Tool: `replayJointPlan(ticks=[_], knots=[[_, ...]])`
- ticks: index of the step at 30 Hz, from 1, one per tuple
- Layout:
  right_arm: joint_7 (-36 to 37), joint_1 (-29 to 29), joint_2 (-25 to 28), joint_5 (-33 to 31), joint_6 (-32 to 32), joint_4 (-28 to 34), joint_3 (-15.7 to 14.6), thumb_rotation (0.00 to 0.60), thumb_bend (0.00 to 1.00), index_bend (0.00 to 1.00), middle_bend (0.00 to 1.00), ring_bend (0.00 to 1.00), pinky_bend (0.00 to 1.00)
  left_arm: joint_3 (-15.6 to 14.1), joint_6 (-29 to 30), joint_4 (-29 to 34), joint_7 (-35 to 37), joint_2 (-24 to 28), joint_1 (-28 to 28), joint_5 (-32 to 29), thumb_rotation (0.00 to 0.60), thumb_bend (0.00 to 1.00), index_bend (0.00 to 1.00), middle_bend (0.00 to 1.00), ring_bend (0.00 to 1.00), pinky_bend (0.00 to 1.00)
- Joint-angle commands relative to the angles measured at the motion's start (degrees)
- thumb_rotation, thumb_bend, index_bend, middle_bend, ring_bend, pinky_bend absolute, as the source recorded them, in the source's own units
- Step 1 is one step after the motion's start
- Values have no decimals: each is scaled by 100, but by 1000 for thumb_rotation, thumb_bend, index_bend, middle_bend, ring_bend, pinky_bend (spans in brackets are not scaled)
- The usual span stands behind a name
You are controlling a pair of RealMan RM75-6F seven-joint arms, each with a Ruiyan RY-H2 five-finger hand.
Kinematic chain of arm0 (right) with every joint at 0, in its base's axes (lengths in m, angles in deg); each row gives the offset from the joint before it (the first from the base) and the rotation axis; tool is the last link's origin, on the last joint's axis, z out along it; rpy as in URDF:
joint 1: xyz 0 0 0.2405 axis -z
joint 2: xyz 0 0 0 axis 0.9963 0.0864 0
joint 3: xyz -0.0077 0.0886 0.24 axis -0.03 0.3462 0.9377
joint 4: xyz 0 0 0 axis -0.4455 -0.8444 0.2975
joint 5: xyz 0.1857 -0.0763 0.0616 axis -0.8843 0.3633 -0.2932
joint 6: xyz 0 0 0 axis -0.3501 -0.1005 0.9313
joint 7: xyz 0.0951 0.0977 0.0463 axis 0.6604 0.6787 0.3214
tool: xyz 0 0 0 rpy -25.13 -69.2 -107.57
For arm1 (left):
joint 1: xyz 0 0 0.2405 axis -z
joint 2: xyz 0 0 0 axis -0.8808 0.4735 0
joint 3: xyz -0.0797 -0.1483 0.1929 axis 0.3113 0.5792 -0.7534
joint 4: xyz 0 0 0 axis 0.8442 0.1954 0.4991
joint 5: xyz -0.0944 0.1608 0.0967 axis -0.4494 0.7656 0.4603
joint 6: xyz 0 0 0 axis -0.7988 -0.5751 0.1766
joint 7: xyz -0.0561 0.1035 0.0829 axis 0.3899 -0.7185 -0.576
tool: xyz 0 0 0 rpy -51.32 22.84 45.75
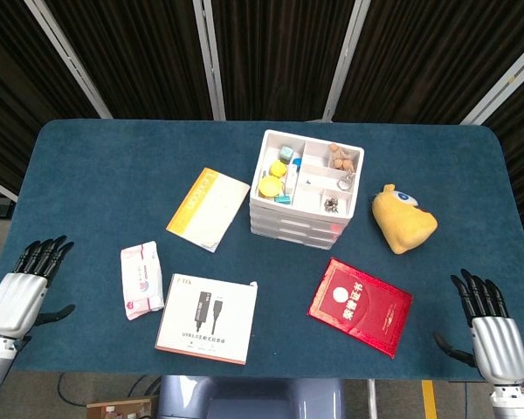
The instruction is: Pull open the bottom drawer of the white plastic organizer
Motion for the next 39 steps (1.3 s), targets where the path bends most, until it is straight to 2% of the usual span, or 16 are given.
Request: replayJointPlan(ticks=[1, 2, 3, 5, 7, 9, 16, 20, 25, 32, 39], knots=[[36, -77, 2, 92, 35, 209, 25, 600, 276, 0, 67, 90, 283, -10, 25, 6, 29, 23, -15, 6, 600, 14, 0, 0, 0, 21], [62, -100, 4, 74, 59, 303, 46, 600, 281, 0, 160, 193, 417, -13, 42, 6, 30, 30, -22, 16, 600, 15, 0, 0, 0, 21], [95, -127, 12, 35, 106, 420, 67, 600, 286, 0, 246, 282, 507, -18, 60, 5, 31, 34, -30, 27, 600, 14, 0, 0, 0, 21], [230, -207, 55, -91, 294, 733, 87, 600, 312, 0, 521, 560, 720, -25, 98, 10, 29, 40, -47, 45, 600, 14, 0, 0, 0, 20], [428, -300, 126, -245, 553, 1073, 77, 600, 360, 0, 674, 705, 814, -24, 122, 19, 29, 42, -55, 51, 600, 14, 0, 0, 0, 20], [597, -440, 241, -456, 922, 1499, 67, 600, 439, 0, 760, 779, 869, -25, 152, 16, 28, 40, -65, 66, 600, 14, 0, 0, 0, 21], [362, -986, 292, -1230, 2021, 2624, 161, 600, 700, 0, 862, 867, 923, -17, 191, 18, 70, 59, -94, 28, 600, 13, 0, 0, 0, 21], [62, -1409, -55, -2082, 2654, 3060, 343, 600, 815, 0, 878, 881, 931, -9, 217, 24, 118, 82, -109, 12, 600, 13, 0, 0, 0, 20], [-247, -2003, -852, -3564, 3061, 3200, 751, 600, 846, 0, 879, 882, 931, -5, 265, 21, 195, 109, -133, 13, 600, 13, 0, 0, 0, 21], [-137, -2666, -1825, -5342, 3126, 2938, 1394, 600, 851, 0, 879, 882, 931, 5, 303, 26, 266, 141, -157, -2, 600, 13, 0, 0, 0, 21], [5, -3132, -2409, -6309, 3106, 2459, 1804, 600, 852, 0, 879, 882, 931, 8, 350, 27, 304, 159, -171, 31, 600, 13, 0, 0, 0, 21]])
